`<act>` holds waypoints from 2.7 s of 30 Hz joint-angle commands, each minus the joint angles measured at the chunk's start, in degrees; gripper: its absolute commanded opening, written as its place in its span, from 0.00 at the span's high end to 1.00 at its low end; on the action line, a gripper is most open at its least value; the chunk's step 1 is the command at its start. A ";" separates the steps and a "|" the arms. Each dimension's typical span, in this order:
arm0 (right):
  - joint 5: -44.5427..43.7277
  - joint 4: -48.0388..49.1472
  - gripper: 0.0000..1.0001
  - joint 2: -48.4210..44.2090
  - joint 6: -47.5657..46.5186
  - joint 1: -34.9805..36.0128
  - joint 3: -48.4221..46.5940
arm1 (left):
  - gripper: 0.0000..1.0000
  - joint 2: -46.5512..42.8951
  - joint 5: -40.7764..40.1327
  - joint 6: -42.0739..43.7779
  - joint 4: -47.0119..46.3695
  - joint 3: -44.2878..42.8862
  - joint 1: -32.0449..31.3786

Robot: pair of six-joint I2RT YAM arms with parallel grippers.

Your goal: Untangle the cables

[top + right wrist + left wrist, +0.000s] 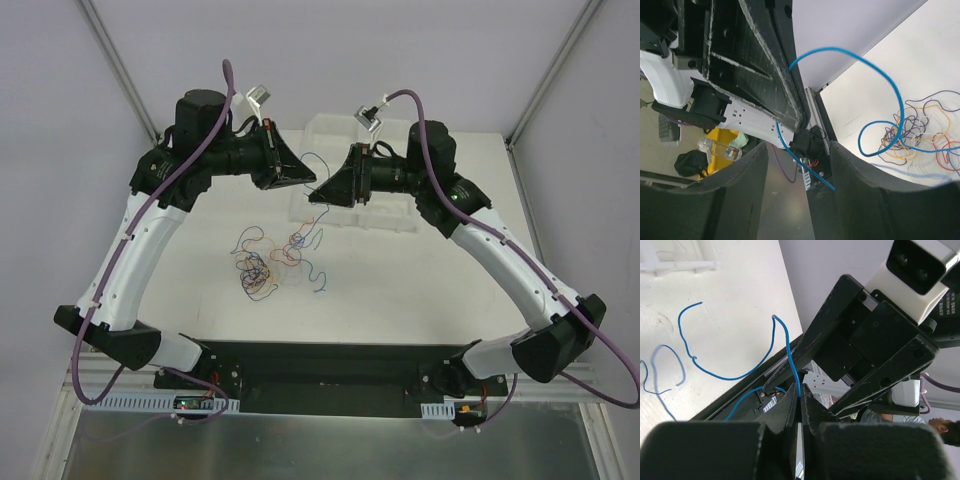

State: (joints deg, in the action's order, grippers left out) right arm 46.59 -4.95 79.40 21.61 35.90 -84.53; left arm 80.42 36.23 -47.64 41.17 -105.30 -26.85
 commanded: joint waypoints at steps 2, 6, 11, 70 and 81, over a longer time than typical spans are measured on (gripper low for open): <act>3.42 2.14 0.55 -0.82 -1.39 1.45 -0.55 | 1.00 -0.53 2.97 -0.79 -1.70 0.18 3.12; 4.30 2.49 0.83 -0.56 -0.78 1.63 -0.63 | 1.00 -0.27 3.15 -0.70 -1.70 0.97 3.47; 3.51 4.68 1.00 1.11 0.98 2.16 -3.09 | 0.85 -0.26 3.15 1.40 -1.70 1.23 4.79; -20.90 -16.03 1.00 43.64 -7.89 -9.97 -21.90 | 0.09 -10.46 -14.87 27.69 8.05 14.33 8.75; -26.55 -29.05 0.82 47.26 -10.97 -8.39 -29.19 | 0.12 -8.35 -7.58 22.16 8.14 18.89 8.83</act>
State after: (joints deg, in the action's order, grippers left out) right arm 22.24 -27.90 127.74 13.02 26.89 -107.57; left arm 70.78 23.57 -22.63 49.17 -88.55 -18.15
